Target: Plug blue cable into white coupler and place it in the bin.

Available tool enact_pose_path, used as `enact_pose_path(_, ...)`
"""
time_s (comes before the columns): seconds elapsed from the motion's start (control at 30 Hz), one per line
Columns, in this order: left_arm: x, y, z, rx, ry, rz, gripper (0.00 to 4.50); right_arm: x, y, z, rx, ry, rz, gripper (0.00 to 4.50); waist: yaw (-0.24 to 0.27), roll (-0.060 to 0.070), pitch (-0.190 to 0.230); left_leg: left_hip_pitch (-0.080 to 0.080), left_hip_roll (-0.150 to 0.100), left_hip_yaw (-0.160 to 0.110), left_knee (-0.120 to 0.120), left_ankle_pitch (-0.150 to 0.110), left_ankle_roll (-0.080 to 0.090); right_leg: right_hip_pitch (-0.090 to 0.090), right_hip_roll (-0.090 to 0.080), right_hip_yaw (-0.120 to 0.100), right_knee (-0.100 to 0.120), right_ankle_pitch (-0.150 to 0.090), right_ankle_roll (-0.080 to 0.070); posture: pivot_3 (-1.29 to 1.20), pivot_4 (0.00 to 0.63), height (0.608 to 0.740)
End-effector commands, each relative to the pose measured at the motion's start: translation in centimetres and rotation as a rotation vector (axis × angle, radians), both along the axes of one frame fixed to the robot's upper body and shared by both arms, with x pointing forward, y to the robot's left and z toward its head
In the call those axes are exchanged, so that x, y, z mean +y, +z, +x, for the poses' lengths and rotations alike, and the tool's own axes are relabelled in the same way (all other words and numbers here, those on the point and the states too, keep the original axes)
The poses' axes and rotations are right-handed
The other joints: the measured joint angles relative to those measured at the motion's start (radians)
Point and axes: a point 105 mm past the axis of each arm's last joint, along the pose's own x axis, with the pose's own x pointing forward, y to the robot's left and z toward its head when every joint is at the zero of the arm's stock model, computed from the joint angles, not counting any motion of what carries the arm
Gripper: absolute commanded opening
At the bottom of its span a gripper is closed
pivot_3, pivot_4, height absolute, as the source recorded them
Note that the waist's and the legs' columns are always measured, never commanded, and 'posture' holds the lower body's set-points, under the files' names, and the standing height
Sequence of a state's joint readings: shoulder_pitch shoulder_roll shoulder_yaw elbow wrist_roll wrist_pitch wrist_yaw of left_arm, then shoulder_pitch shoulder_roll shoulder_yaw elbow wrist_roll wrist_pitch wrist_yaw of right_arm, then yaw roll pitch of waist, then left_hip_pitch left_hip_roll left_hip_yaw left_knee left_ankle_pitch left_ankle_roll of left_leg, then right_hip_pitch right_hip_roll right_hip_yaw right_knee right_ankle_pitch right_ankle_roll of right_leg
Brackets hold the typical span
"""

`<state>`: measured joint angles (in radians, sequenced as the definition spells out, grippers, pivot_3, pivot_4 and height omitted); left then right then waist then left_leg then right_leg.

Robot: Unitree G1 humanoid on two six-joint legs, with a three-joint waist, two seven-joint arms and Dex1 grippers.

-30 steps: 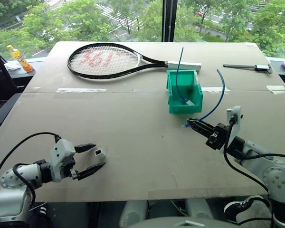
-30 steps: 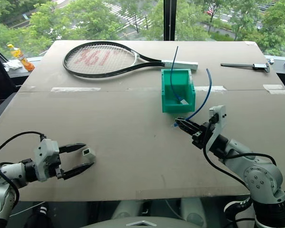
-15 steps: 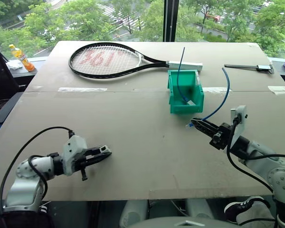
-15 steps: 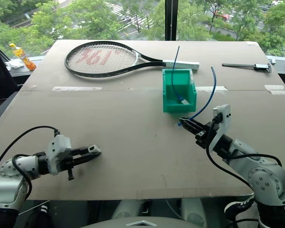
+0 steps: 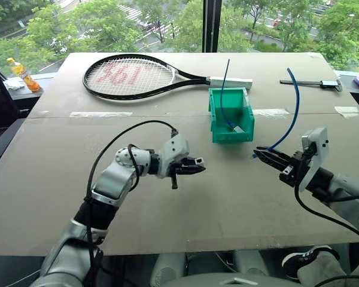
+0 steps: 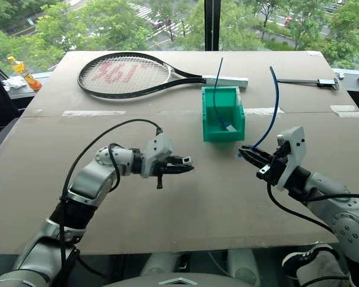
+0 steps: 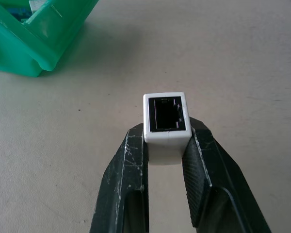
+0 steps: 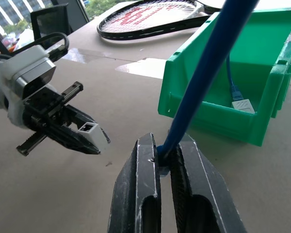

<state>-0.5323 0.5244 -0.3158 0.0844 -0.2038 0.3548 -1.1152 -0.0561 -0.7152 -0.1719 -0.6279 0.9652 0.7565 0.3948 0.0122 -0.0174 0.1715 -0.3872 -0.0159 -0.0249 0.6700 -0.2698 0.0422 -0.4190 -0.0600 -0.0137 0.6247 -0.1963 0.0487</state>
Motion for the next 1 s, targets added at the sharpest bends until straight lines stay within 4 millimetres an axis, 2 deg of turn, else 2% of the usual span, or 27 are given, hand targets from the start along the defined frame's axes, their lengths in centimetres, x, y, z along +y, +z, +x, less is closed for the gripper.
enact_pose_path(0.03, -0.9, -1.2, 0.3, -0.030, -0.092, 0.069, 0.37, 1.2, 1.1, -0.2, -0.082, 0.103, -0.082, 0.00, -0.002, -0.001, 0.000, 0.000, 0.000, 0.000, 0.000, 0.000, 0.000, 0.000, 0.000, 0.000, 0.000, 0.000, 0.000, 0.00, 0.150, 0.740)
enact_pose_path(0.23, -1.2, -2.5, 0.5, -0.023, -0.157, 0.108, 0.37, 4.1, 1.8, 1.3, -0.150, 0.264, -0.163, 0.00, -0.001, 0.000, 0.000, 0.000, 0.001, 0.000, 0.000, 0.000, 0.000, 0.000, 0.001, 0.000, 0.000, 0.003, -0.003, 0.00, 0.150, 0.740)
enact_pose_path(0.47, -1.3, -3.0, 1.0, -0.050, -0.176, 0.125, 0.37, 7.1, -1.0, 3.1, -0.161, 0.435, -0.276, 0.00, 0.003, -0.001, 0.000, 0.000, 0.000, 0.000, 0.001, 0.000, 0.000, 0.001, -0.001, 0.000, 0.000, 0.003, -0.003, 0.00, 0.150, 0.740)
enact_pose_path(1.0, -1.5, -3.0, 0.5, -0.062, -0.176, 0.119, 0.37, 8.8, -3.0, 4.2, -0.187, 0.596, -0.381, 0.00, 0.002, -0.001, 0.000, 0.001, -0.001, -0.001, 0.002, 0.000, 0.000, 0.002, -0.001, 0.000, 0.001, 0.003, -0.003, 0.00, 0.150, 0.740)
